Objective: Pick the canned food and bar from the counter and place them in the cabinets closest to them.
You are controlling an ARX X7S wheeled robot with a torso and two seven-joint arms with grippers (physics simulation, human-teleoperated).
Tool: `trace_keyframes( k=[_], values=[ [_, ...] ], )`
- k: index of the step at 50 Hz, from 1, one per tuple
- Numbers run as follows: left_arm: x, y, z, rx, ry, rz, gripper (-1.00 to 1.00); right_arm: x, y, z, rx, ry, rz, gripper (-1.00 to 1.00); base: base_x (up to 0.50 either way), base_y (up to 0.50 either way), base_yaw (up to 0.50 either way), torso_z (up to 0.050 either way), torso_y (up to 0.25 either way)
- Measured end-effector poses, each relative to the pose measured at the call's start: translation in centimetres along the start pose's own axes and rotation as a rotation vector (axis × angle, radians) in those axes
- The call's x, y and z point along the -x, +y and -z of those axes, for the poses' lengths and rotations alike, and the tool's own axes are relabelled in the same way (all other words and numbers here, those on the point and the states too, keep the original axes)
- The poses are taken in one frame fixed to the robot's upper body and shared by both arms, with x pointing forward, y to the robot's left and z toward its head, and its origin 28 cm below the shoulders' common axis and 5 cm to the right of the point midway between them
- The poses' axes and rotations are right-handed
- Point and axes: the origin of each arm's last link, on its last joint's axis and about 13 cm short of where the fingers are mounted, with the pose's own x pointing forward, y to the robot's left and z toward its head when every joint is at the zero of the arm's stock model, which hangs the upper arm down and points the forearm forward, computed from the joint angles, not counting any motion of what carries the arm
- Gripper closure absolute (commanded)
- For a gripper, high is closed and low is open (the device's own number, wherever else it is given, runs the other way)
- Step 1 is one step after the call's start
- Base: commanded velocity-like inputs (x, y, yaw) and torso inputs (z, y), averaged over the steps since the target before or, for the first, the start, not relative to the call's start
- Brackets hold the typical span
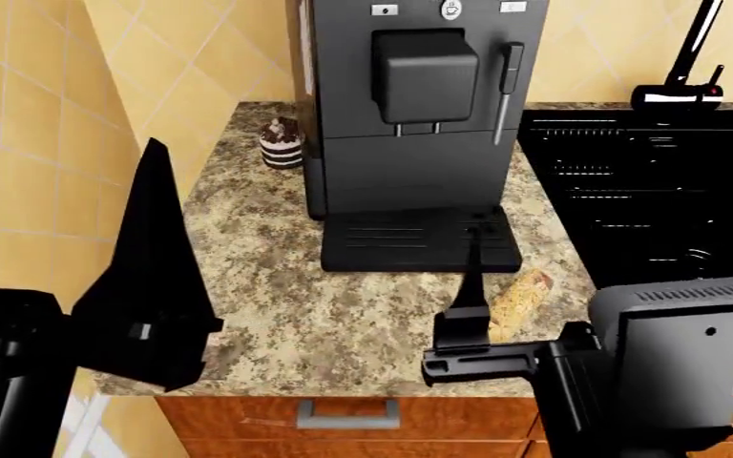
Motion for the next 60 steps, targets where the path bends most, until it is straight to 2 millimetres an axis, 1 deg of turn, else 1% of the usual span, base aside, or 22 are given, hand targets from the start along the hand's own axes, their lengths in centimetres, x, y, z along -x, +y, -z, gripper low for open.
trace_keyframes(
  k=[9, 25, 39, 60],
  values=[
    [0.1, 0.0, -0.2, 0.0, -0.004, 0.001, -1.0, 0.4, 0.9, 1.1, -0.01, 0.094, 0.024, -1.0, 0.0, 0.0, 0.0, 0.0, 0.0],
    [0.1, -0.1, -0.3, -0.003, -0.007, 0.004, -1.0, 0.8, 1.7, 2.0, -0.06, 0.196, 0.061, -1.0, 0.0, 0.0, 0.0, 0.0, 0.0],
    [0.2, -0.1, -0.4, -0.005, -0.01, 0.007, -1.0, -0.1, 2.4, 3.2, -0.109, 0.279, 0.062, -1.0, 0.0, 0.0, 0.0, 0.0, 0.0],
    [0.2, -0.1, -0.4, -0.005, -0.013, 0.011, -1.0, -1.5, 2.4, 4.9, -0.138, 0.345, 0.104, -1.0, 0.0, 0.0, 0.0, 0.0, 0.0]
  ],
)
